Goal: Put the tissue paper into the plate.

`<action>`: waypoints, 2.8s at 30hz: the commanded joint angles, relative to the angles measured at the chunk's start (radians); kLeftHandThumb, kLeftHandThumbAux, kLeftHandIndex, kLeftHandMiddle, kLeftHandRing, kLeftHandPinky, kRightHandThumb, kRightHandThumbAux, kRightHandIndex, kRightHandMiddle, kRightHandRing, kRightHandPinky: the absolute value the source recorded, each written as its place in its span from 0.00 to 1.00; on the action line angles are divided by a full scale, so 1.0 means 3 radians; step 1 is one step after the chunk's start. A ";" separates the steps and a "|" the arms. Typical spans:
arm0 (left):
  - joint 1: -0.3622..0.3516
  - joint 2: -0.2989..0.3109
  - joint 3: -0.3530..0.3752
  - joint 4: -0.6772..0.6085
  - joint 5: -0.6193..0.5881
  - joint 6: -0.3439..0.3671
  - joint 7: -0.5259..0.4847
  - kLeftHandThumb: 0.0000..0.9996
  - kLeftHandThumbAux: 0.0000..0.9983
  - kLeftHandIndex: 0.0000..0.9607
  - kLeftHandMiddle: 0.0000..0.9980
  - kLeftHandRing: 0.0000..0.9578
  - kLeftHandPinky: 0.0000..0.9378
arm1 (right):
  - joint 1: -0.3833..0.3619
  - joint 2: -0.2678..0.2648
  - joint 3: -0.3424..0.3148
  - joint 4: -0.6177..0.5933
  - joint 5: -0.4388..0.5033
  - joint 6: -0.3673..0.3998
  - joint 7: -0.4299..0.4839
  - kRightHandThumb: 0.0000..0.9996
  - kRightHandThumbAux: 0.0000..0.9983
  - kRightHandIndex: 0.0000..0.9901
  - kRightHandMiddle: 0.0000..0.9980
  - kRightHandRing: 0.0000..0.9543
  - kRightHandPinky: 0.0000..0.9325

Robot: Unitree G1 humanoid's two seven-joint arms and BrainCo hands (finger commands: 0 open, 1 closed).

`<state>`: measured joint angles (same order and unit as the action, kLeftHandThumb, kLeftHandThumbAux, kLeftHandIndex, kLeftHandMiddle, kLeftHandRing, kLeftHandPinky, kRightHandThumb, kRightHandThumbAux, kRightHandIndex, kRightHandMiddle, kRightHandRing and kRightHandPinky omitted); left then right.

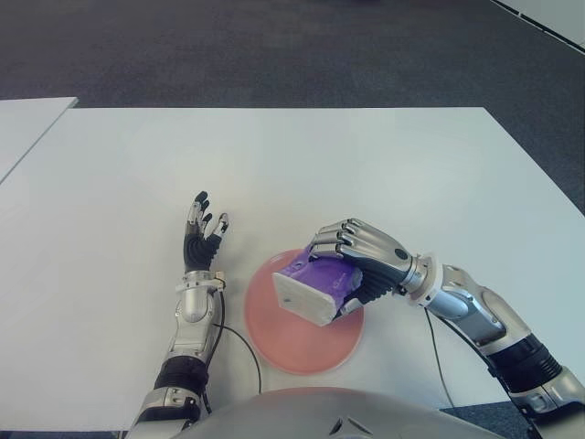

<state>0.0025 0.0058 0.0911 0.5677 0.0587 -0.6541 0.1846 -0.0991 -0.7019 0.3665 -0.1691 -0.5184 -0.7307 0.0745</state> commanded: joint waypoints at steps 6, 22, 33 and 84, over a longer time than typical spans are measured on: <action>0.0193 -0.0015 -0.0019 0.0335 0.0036 -0.0024 -0.0013 0.16 0.63 0.07 0.03 0.00 0.00 | 0.0015 0.0047 -0.0177 -0.0085 -0.0199 -0.0050 0.0195 0.86 0.68 0.41 0.55 0.89 0.90; 0.0163 -0.0006 -0.0023 0.0382 0.0062 -0.0069 0.0003 0.17 0.64 0.07 0.04 0.00 0.01 | -0.0067 0.0215 -0.0257 0.0086 -0.0620 -0.0178 0.0045 0.86 0.67 0.41 0.54 0.90 0.90; 0.0171 0.0015 -0.0022 0.0351 0.0045 -0.0023 -0.0021 0.16 0.63 0.06 0.03 0.00 0.00 | -0.0106 0.0233 -0.0205 0.0129 -0.0493 -0.0137 0.0255 0.86 0.68 0.41 0.54 0.89 0.90; 0.0183 -0.0039 -0.0006 0.0260 0.0040 0.0029 0.0028 0.19 0.62 0.07 0.03 0.00 0.00 | 0.0346 0.0418 -0.0146 0.0048 -0.1072 -0.0113 -0.0153 0.84 0.67 0.44 0.48 0.65 0.67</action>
<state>-0.0186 0.0045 0.0967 0.5910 0.0526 -0.6656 0.1844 -0.0155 -0.5675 0.3215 -0.1550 -0.8227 -0.7713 0.0235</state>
